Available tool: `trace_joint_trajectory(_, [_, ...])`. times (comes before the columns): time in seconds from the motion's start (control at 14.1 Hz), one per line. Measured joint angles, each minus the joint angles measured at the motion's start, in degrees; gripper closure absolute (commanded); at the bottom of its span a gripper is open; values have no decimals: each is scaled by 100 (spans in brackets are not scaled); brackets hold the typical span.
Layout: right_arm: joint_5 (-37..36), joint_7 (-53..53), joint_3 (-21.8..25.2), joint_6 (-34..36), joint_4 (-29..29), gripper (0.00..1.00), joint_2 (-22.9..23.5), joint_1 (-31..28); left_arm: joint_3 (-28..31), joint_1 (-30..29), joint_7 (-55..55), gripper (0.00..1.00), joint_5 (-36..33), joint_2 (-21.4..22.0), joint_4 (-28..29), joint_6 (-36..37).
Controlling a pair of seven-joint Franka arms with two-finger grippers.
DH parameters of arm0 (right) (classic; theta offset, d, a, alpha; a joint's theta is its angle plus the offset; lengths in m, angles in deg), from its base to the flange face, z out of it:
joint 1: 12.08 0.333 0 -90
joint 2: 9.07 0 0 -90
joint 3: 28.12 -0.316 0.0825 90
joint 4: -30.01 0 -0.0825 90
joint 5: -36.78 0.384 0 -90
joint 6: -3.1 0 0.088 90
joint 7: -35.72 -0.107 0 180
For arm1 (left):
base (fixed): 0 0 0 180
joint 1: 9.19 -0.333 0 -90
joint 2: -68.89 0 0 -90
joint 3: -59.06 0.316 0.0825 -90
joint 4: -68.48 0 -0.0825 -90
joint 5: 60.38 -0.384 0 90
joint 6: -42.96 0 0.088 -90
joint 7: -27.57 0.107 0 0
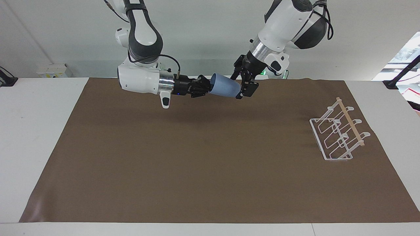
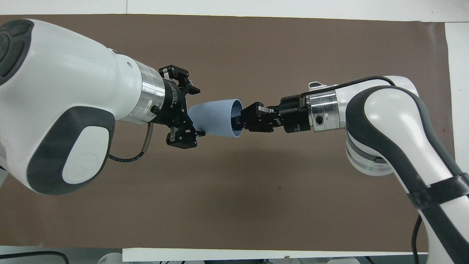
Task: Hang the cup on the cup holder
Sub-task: 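Grasp the cup rim with the left gripper beside the right gripper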
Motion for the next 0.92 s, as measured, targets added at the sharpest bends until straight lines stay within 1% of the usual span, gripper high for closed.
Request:
trace_joint_trajectory(0.07, [0, -1, -1, -58, 0, 98, 0, 24, -3, 35, 13, 57, 0, -50, 25, -35])
trace_joint_trajectory(0.14, [0, -2, -1, -193, 3, 98, 1, 72, -11, 61, 36, 78, 7, -78, 68, -40])
trace_joint_trajectory(0.21, [-17, -2, 2, -266, 26, 98, 1, 102, -6, 72, 130, 96, -5, -81, 115, -53])
trace_joint_trajectory(0.28, [-13, -2, 1, -313, 50, 98, 1, 114, 1, 74, 214, 100, 8, -80, 159, -95])
trace_joint_trajectory(0.43, [-14, -2, 2, -347, 85, 98, 1, 121, 2, 82, 352, 100, 9, -74, 228, -167])
trace_joint_trajectory(0.71, [-7, -44, 0, -358, 137, 74, -12, 134, 4, 92, 641, 100, 9, -66, 310, -206])
trace_joint_trajectory(0.78, [8, -171, -4, -364, 118, 49, -20, 142, -6, 111, 683, 100, 9, -66, 310, -146])
trace_joint_trajectory(0.85, [8, -267, -6, -380, 106, 1, -32, 148, -8, 117, 696, 100, 1, -66, 295, -39])
trace_joint_trajectory(0.92, [8, -317, -7, -389, 102, 0, -45, 156, 10, 106, 705, 100, -65, -67, 251, 101])
